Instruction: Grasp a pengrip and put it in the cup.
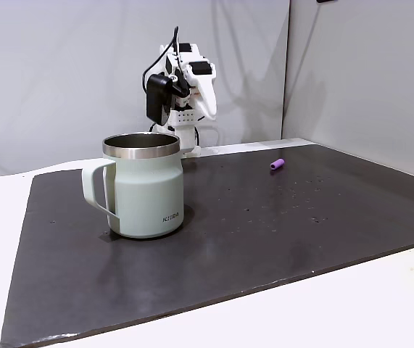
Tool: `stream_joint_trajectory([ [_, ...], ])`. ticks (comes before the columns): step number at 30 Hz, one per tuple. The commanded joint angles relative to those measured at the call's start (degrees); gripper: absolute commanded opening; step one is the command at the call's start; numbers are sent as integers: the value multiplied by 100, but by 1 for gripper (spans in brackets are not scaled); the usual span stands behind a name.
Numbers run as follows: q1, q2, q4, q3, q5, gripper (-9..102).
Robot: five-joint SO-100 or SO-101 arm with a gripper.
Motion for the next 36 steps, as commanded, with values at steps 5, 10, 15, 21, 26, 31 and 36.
stream_joint_trajectory([
  [5,-396,-2602,747,-2971,879,0],
  [10,-809,-3683,1195,-3946,1547,0],
  [15,-1222,-4720,1591,-4790,2109,0],
  [21,-1793,-5476,1626,-5186,2021,0],
  [26,-2250,-5906,1626,-5203,1723,0],
  [31,-2707,-6381,1564,-5229,1468,0],
  [36,-3015,-6908,1564,-5370,1318,0],
])
